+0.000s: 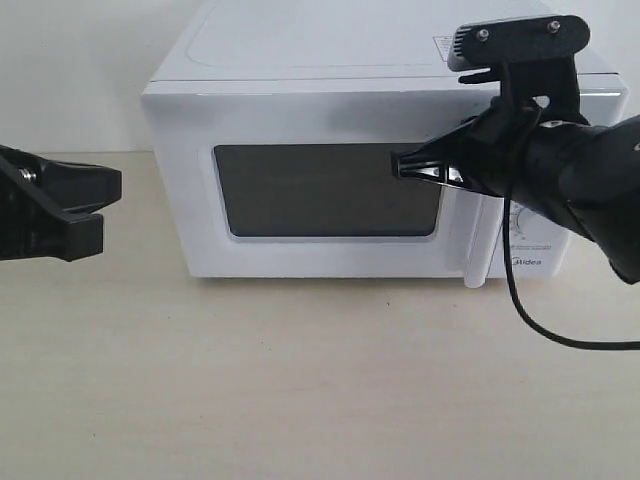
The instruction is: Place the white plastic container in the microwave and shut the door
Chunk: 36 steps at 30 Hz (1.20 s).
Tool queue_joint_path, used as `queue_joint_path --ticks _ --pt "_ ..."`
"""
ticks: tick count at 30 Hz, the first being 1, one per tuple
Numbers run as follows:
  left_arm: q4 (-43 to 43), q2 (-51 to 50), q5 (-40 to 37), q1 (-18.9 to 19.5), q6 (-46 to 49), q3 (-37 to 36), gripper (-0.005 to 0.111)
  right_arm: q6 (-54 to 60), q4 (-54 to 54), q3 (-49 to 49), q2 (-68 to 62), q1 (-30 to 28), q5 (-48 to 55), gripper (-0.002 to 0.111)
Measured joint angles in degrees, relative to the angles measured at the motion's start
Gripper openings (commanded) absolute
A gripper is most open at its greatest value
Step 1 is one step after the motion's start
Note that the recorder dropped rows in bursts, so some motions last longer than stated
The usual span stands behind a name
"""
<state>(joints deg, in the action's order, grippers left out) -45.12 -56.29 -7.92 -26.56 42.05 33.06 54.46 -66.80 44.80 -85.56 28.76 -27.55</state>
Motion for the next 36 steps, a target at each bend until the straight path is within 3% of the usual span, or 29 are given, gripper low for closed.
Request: queue_joint_path --ticks 5,13,21,36 --pt "0.0 0.0 0.27 0.0 0.0 0.0 0.004 1.02 0.14 0.0 0.92 0.51 0.43 0.0" --pt "2.26 0.0 0.5 0.0 0.0 0.0 0.004 2.93 0.25 -0.37 9.55 8.75 -0.9 0.0" --pt "2.51 0.0 0.5 0.0 0.0 0.0 0.004 6.6 0.05 -7.55 18.39 13.79 0.63 0.0" --pt "2.72 0.0 0.62 0.0 0.0 0.0 0.004 6.94 -0.05 -8.13 23.45 14.52 2.06 0.0"
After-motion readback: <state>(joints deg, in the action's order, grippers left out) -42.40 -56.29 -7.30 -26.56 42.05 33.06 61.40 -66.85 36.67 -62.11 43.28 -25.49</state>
